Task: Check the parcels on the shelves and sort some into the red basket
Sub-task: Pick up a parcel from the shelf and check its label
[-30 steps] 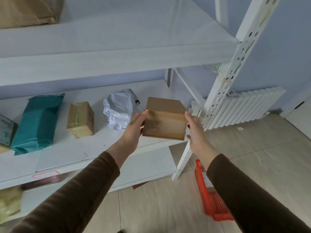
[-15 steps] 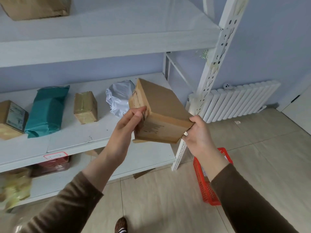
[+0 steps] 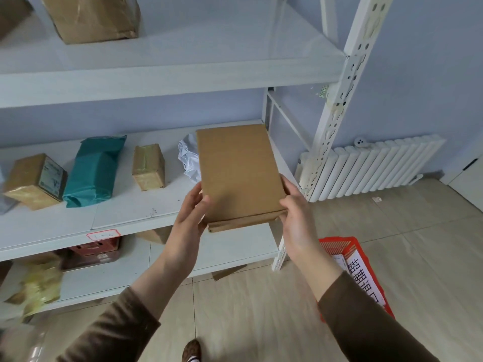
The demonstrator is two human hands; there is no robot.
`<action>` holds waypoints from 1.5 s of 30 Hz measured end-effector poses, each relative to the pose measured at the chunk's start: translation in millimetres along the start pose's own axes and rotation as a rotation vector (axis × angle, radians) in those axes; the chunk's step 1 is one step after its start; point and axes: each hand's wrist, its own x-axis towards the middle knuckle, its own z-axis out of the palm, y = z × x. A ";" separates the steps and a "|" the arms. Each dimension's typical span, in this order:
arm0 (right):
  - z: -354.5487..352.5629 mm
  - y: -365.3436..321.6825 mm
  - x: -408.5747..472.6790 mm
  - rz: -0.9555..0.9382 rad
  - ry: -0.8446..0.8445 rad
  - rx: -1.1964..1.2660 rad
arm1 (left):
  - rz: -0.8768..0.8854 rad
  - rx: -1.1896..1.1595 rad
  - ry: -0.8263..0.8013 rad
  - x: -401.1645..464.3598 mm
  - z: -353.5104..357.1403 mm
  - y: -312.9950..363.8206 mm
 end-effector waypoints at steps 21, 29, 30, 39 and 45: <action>20.9 19.8 -70.3 -0.251 -0.320 -0.672 | -0.167 -0.315 0.188 -5.7 -59.2 -50.3; -15.2 44.5 -56.0 0.009 -0.431 -0.676 | 0.008 -0.234 0.140 -5.8 -55.1 -28.4; -16.6 46.4 -55.2 0.013 -0.429 -0.663 | 0.012 -0.232 0.135 -6.6 -53.4 -27.7; -6.1 40.1 -54.1 -0.035 -0.274 -0.484 | 0.009 0.075 -0.178 -5.2 -20.7 -41.5; -12.0 40.8 -6.6 -0.057 -0.115 -0.577 | -0.148 0.022 -0.135 6.5 24.1 -45.7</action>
